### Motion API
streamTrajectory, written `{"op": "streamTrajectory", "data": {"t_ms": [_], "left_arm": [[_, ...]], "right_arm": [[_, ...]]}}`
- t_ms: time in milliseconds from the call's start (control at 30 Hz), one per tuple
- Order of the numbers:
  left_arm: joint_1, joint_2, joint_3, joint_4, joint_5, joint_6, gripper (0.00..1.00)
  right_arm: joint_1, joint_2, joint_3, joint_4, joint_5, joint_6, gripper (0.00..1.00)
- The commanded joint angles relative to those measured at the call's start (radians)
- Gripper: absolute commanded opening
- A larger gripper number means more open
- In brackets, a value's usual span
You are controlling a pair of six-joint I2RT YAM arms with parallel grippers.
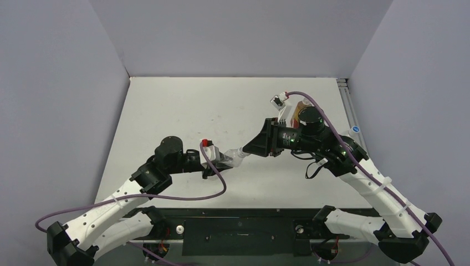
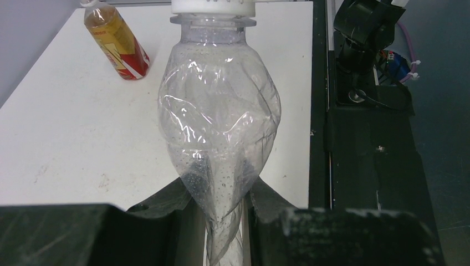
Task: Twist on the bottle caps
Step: Screw the bottle cap onto the plastic bottle.
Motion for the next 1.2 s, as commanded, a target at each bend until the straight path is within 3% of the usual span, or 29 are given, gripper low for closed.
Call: {"op": "streamTrajectory", "data": {"t_ms": [0, 700, 933, 1167], "left_arm": [[-0.005, 0.010, 0.063, 0.022, 0.020, 0.013, 0.00], [-0.009, 0.103, 0.134, 0.005, 0.045, -0.020, 0.00], [-0.066, 0.075, 0.063, 0.280, -0.176, -0.093, 0.00], [-0.121, 0.069, 0.028, 0.432, -0.432, -0.031, 0.00]], "right_arm": [[0.033, -0.003, 0.054, -0.027, 0.032, -0.050, 0.04], [0.163, 0.084, 0.157, -0.181, 0.214, -0.147, 0.04], [0.146, 0.131, 0.150, -0.167, 0.249, -0.064, 0.03], [0.121, 0.242, 0.236, -0.213, 0.254, 0.002, 0.03]]}}
